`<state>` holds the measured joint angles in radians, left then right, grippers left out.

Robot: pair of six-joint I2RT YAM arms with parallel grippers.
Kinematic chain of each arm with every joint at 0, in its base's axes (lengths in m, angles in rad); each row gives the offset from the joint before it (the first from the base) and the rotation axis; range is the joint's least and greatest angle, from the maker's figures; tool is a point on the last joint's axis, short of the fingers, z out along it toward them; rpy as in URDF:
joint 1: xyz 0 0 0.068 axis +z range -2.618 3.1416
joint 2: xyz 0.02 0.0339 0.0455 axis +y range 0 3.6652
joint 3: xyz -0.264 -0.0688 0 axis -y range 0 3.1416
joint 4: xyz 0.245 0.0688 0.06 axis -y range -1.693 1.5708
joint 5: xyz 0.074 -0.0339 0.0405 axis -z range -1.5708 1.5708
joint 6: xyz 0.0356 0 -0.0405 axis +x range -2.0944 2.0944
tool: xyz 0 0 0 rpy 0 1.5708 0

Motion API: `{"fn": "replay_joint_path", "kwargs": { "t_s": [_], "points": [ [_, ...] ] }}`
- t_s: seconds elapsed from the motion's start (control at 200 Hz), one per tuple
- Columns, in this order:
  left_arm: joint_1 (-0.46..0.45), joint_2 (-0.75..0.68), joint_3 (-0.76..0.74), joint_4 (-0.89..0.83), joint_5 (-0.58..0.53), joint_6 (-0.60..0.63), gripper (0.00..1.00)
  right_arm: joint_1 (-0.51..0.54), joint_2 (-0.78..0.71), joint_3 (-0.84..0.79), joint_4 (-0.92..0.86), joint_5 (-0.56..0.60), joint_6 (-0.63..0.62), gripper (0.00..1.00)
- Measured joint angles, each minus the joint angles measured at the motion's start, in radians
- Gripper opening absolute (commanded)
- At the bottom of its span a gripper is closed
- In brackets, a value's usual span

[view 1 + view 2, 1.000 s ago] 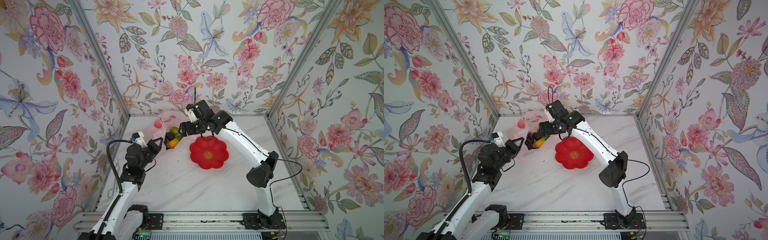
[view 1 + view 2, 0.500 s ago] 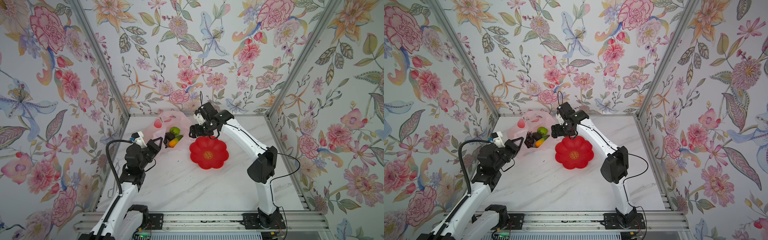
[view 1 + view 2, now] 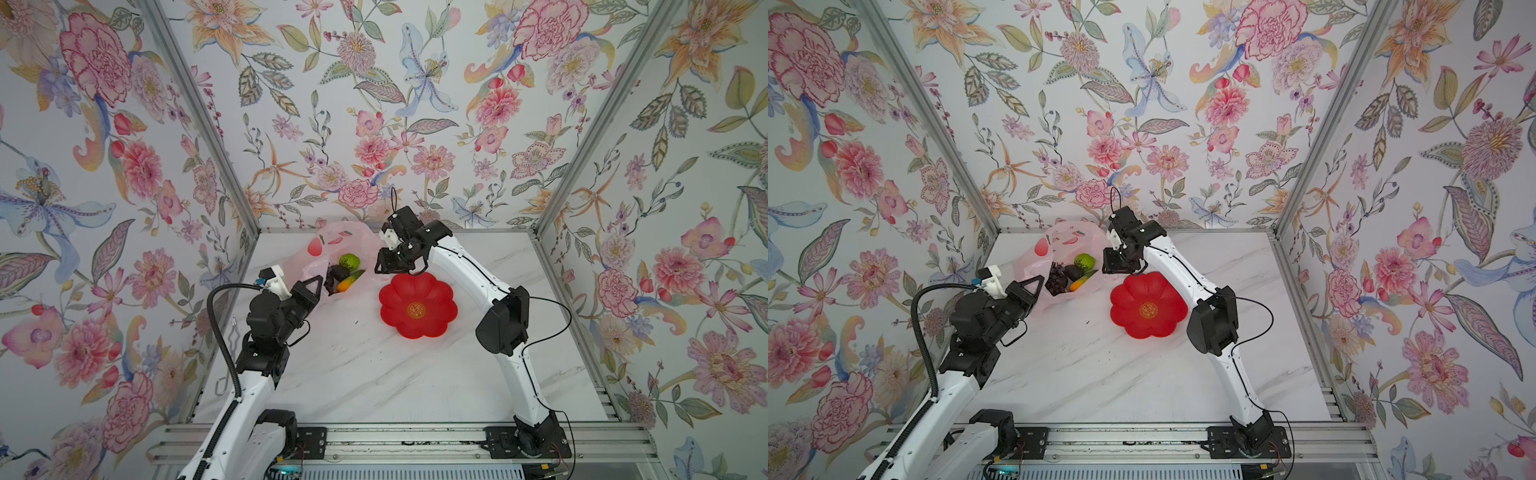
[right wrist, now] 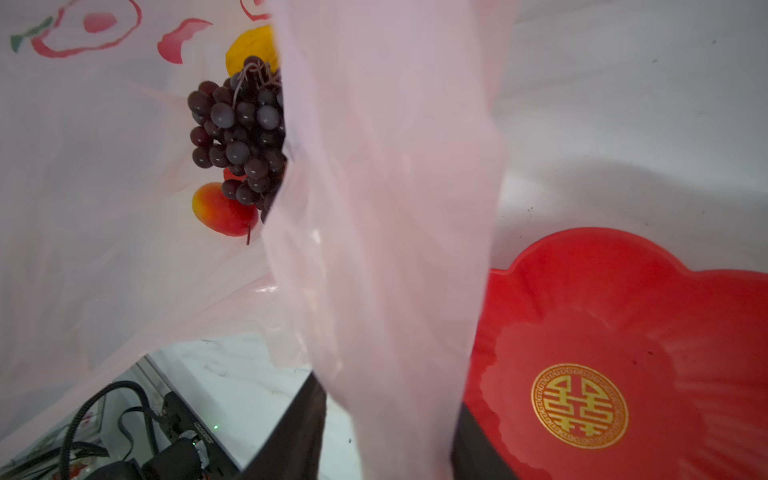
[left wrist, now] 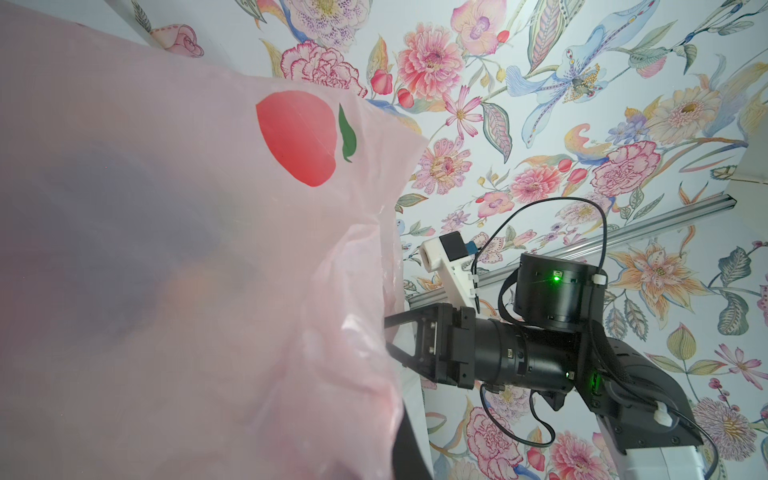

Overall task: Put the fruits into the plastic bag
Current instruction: 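Withdraw the right gripper from the bag and grasp the bag's rim, then lift the pink bag upright with both grippers holding its handles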

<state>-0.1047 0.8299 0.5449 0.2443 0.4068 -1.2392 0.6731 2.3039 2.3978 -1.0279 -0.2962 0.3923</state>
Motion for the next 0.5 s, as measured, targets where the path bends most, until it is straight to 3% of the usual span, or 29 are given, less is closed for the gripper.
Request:
{"fn": "replay_joint_path", "kwargs": {
  "t_s": [0.21,0.5],
  "points": [
    [0.0,0.006,0.0,-0.003,-0.003,0.0,0.0,-0.003,0.0,0.013,-0.002,0.01,0.012,0.0],
    [0.01,0.176,0.114,0.011,-0.003,0.0,0.0,-0.063,-0.002,0.183,0.041,0.009,0.046,0.0]
  ]
}}
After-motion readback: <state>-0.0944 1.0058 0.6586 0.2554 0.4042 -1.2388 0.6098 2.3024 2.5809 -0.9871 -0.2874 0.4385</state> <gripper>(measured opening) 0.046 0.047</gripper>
